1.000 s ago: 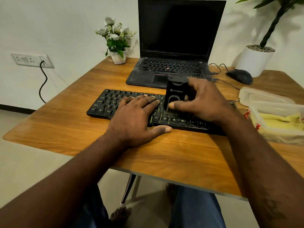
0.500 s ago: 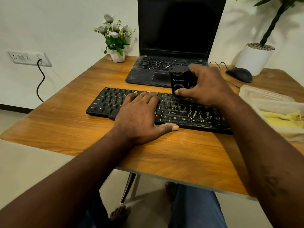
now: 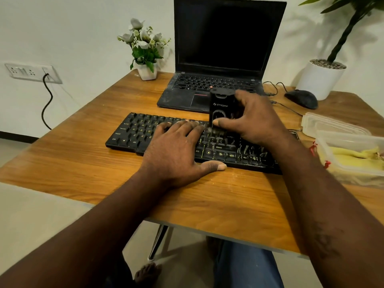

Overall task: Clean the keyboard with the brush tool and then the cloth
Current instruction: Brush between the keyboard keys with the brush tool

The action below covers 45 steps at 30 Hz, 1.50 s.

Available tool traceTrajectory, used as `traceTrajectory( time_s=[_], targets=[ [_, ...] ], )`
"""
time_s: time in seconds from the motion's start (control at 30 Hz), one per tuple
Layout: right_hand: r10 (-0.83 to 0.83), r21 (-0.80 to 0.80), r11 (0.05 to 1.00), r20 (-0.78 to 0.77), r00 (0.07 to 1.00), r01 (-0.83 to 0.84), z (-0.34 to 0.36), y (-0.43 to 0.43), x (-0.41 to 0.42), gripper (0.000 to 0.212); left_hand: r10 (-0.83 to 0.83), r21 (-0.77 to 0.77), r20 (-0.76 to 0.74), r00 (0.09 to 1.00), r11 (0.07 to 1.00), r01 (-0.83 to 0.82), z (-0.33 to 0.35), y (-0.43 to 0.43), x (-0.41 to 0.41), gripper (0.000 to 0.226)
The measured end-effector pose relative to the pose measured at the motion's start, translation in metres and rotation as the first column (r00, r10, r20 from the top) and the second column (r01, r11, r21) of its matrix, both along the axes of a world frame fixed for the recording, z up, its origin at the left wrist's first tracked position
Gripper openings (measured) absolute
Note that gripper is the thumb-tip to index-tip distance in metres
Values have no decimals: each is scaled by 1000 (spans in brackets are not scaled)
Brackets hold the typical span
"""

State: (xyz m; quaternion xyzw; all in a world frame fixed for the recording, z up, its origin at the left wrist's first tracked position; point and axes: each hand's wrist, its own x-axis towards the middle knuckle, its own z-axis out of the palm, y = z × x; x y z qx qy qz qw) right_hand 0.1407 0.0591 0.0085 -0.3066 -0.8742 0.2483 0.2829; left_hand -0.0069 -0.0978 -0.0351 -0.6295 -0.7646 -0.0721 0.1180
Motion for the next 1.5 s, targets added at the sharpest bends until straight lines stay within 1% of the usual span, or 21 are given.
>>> traceTrajectory(
  time_s=[0.07,0.1,0.23,0.27,0.37,0.4,0.43,0.53,0.63,0.73,0.83,0.9,0.97,1.03,1.1,1.17,1.23,1.3,1.37,1.43,1.5],
  targets=[
    [-132,87,987,-33,991,134,2,5,-1,62,0,1,3,1000,1000,0,0,0,0,113],
    [-145,92,985,-48,988,149,2,7,-1,62,-1,-2,5,1000,1000,1,0,0,0,113],
    [6,-11,1000,-20,1000,-6,0,2,-3,62,2,-4,-1,1000,1000,-2,0,0,1,113],
    [-10,6,1000,-10,1000,10,-1,2,-5,62,3,-6,-1,1000,1000,-3,0,0,0,113],
    [-189,87,977,-41,981,192,-1,12,-5,62,7,-18,4,1000,1000,-7,1,0,1,113],
    [-211,94,972,-54,976,215,0,14,-2,61,8,-20,5,1000,1000,-8,1,0,1,113],
    [-201,82,975,-63,978,205,-1,14,-1,61,9,-20,5,1000,1000,-9,1,1,1,113],
    [-52,5,999,-70,996,52,-4,4,-6,61,9,-10,1,1000,1000,-9,0,0,1,114],
    [42,20,999,-18,999,-41,-1,-1,-11,59,9,-9,-5,1000,1000,-9,-1,0,1,114],
    [30,-1,1000,45,999,-30,7,10,6,51,14,-22,5,1000,1000,-14,0,0,1,115],
    [-7,-49,999,55,998,10,10,21,32,49,16,-29,14,1000,999,-16,1,0,1,115],
    [-25,-41,999,32,999,26,9,19,30,51,15,-23,12,1000,1000,-15,1,0,1,115],
    [19,-35,999,20,1000,-18,5,9,12,51,10,-13,7,1000,1000,-10,0,0,1,115],
    [71,9,997,38,997,-72,1,-1,-7,48,5,-7,3,1000,1000,-5,-1,-1,1,115],
    [83,35,996,51,995,-85,0,-1,-11,45,6,-8,4,1000,1000,-6,-1,-2,1,115],
    [71,3,997,57,996,-71,3,5,0,45,12,-16,11,1000,1000,-11,0,-2,1,116],
    [17,-10,1000,70,997,-17,6,16,19,46,16,-20,20,1000,1000,-16,1,-1,1,116],
    [-74,21,997,42,996,73,8,26,33,48,17,-18,22,1000,1000,-17,1,-1,1,116],
    [-139,23,990,-30,990,140,7,32,35,59,15,-17,23,1000,1000,-15,1,-1,1,115],
    [-140,-19,990,-53,989,139,6,29,24,66,14,-18,24,1000,1000,-14,1,-1,1,115],
    [-102,-19,995,-43,994,101,4,22,6,65,14,-17,18,1000,1000,-14,1,-1,1,115]
  ],
)
